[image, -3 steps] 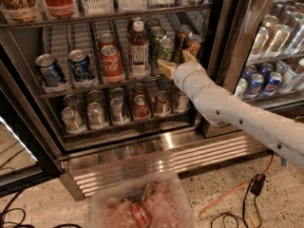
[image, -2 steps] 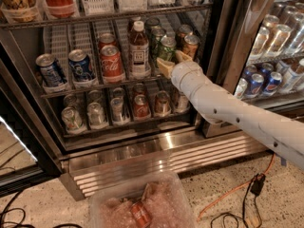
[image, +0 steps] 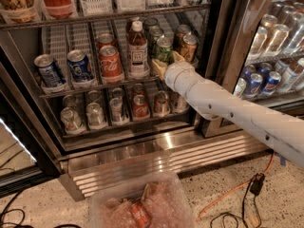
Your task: Pick green can from middle shelf of fridge
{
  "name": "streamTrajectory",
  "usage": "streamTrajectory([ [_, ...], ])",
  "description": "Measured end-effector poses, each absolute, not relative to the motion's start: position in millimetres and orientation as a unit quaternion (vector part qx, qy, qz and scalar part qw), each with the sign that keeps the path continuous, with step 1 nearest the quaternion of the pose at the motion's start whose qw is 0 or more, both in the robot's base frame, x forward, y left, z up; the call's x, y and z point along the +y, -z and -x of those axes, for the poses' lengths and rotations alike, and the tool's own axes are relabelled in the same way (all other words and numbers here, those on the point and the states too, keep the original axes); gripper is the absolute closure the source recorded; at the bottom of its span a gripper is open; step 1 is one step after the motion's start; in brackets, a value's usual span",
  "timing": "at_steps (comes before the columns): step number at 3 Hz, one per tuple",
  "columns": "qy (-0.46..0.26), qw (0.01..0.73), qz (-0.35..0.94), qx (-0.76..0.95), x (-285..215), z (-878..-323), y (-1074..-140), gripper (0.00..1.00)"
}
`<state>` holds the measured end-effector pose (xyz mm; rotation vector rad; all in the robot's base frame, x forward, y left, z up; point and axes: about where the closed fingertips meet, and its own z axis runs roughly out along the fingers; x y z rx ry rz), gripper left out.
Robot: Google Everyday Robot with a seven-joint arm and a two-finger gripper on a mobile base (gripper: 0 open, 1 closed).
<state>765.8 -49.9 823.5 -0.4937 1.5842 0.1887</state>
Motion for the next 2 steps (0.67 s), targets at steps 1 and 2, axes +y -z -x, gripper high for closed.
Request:
streamTrajectory([
  [1,-0.084,0.671,0.219,0.703,-51.6,-766.0,-826.8,0.37],
  [2,-0.084,0.671,0.22,0.703,-53.1,-766.4,-827.9,0.36],
])
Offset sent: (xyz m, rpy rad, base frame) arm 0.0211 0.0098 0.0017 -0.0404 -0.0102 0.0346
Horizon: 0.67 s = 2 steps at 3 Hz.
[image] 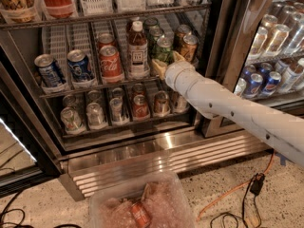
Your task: Pick green can from middle shelf of fridge
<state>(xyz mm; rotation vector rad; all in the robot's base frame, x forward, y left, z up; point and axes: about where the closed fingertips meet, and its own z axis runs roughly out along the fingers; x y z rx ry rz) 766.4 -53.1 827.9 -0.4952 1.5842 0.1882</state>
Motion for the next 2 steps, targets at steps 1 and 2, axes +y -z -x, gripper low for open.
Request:
streamTrajectory([
  [1,-0.084,0.671,0.222,0.702,-52.8,-768.6,-828.3,0.31],
  [2,-0.086,0.671,0.228,0.7,-49.5,-773.4,-829.4,0.5],
])
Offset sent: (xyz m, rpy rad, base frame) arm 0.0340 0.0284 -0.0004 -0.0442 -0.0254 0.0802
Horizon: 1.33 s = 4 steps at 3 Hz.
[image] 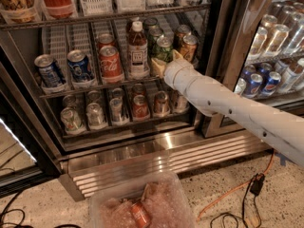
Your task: Pick green can from middle shelf of fridge
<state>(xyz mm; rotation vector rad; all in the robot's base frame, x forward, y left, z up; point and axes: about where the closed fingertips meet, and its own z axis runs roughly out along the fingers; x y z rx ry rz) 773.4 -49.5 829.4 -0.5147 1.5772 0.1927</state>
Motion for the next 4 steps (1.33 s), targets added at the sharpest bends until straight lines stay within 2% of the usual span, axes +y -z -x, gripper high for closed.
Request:
streamTrajectory([
  [2,-0.085,0.669,0.245,0.697,-41,-779,-830,0.96],
  [4,-0.078,0.669,0.292,0.679,-31,-771,-841,1.0],
])
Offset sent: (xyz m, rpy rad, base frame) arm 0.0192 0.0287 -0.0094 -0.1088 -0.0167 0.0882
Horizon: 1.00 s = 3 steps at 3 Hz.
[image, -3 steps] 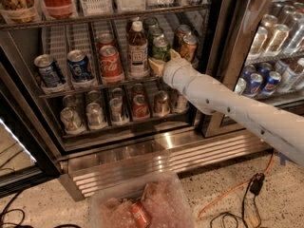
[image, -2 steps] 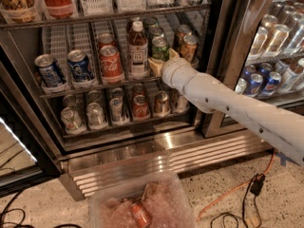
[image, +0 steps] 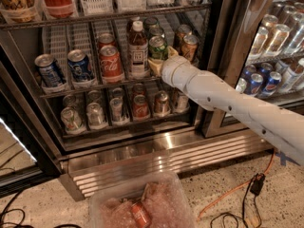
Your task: Pick green can from middle shelf of fridge
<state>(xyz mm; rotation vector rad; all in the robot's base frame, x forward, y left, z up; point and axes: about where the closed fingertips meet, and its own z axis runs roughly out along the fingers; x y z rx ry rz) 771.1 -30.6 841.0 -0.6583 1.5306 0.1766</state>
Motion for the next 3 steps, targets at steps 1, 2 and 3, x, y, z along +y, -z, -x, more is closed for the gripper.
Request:
streamTrajectory([
  [1,-0.077,0.672,0.306,0.67,-31,-759,-850,1.0],
  [2,-0.079,0.674,0.315,0.664,-32,-751,-857,1.0],
  [3,-0.079,0.667,0.33,0.664,-33,-738,-857,1.0],
])
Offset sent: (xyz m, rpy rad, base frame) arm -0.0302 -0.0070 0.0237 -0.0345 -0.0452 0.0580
